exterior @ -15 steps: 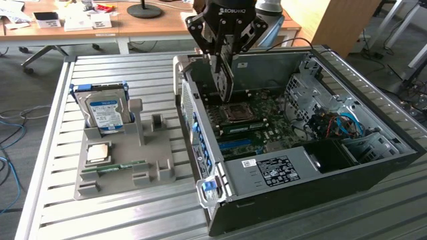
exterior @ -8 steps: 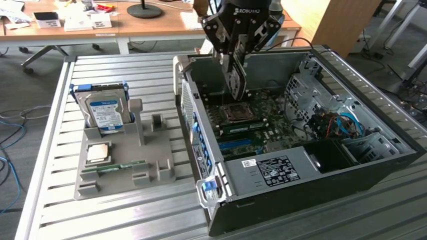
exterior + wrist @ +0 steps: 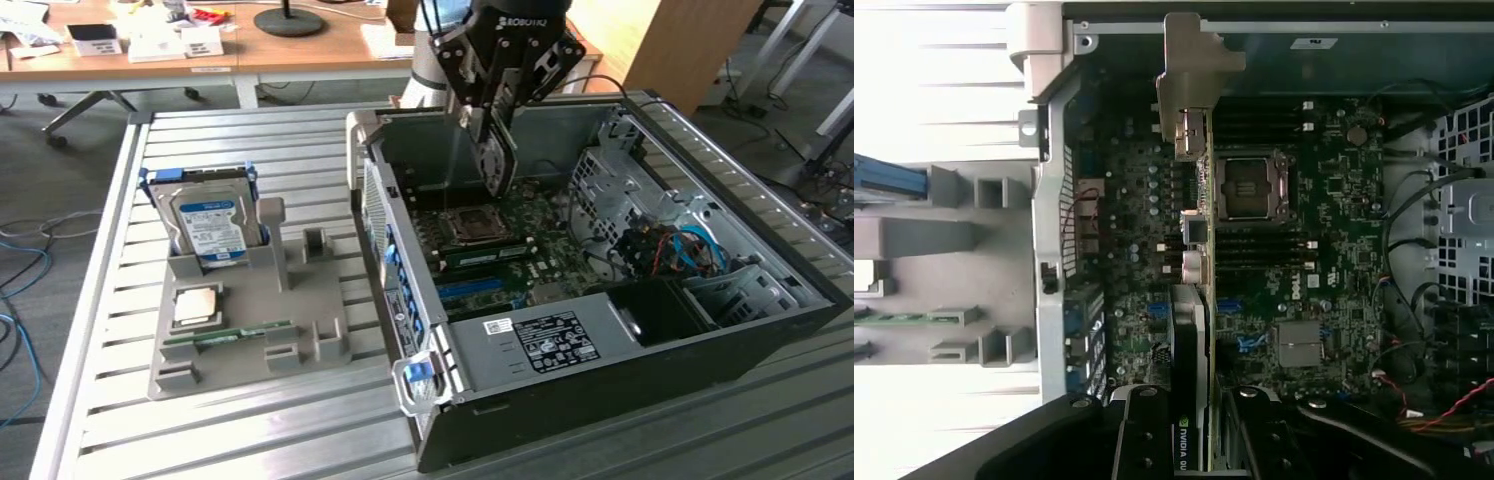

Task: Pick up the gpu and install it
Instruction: 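Pick up the gpu and move the gpu toward the slot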

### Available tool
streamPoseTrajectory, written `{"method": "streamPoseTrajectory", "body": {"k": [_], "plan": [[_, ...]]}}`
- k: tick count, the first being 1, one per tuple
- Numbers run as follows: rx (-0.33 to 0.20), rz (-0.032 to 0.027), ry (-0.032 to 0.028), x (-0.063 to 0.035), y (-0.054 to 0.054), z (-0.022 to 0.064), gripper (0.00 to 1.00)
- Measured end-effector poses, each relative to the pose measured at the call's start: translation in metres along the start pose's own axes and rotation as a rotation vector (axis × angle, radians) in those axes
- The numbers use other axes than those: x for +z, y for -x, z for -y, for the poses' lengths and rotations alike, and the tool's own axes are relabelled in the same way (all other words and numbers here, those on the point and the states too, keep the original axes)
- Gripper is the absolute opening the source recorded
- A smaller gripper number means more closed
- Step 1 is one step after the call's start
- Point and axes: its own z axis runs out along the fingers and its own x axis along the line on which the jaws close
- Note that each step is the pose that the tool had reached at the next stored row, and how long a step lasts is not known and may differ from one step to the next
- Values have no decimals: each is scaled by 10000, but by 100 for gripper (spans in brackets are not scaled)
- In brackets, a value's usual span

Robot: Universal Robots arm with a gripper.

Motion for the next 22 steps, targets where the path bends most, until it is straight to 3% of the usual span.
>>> {"method": "streamPoseTrajectory", "body": {"k": [22], "plan": [[0, 0, 2, 19, 744, -35, 27]]}}
